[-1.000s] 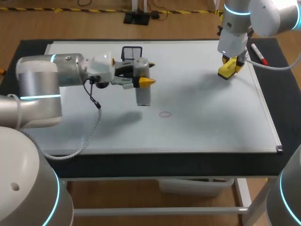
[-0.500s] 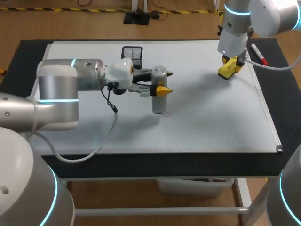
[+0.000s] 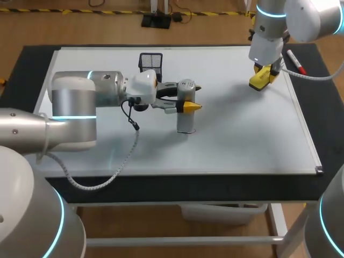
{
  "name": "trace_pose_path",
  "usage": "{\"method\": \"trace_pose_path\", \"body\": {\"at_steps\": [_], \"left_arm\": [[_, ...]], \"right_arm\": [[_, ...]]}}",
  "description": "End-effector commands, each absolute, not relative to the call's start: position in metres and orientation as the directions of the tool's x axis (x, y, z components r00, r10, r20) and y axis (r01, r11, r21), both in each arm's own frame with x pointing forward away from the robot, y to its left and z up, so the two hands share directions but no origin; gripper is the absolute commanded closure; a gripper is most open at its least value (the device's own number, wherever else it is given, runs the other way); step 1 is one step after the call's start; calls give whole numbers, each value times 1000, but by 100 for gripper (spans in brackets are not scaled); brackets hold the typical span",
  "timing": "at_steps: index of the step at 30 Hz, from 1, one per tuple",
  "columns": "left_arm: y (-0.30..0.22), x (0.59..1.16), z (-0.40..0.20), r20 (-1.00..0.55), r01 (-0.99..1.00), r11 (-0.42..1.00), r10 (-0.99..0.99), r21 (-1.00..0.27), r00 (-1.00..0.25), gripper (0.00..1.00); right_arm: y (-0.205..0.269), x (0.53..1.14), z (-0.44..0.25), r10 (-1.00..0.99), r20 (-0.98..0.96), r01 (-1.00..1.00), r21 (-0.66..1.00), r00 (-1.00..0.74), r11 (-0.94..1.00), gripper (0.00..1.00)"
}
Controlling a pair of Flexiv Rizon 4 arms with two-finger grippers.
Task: Pick up the inspection probe, press it on each red-marked spot on the whiteboard one by one, put down the probe, pick up the eraser, and wipe off all the red marks.
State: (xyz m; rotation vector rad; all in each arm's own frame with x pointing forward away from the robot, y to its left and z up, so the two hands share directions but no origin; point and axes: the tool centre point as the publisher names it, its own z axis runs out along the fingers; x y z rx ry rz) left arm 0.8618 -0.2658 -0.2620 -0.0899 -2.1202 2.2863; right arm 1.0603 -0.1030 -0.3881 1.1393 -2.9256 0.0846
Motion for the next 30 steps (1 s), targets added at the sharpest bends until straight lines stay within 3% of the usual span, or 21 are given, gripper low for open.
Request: {"method": "trace_pose_path", "body": {"at_steps": [1, 30], "left_arm": [[-271, 866, -266, -23, 19, -77, 57, -997, -998, 100], [-280, 871, -281, 9, -13, -76, 49, -997, -999, 100]], "right_arm": [[-103, 1061, -387, -677, 25, -677, -51, -736, 734, 100], [-103, 1061, -387, -677, 25, -677, -51, -736, 734, 100]]}}
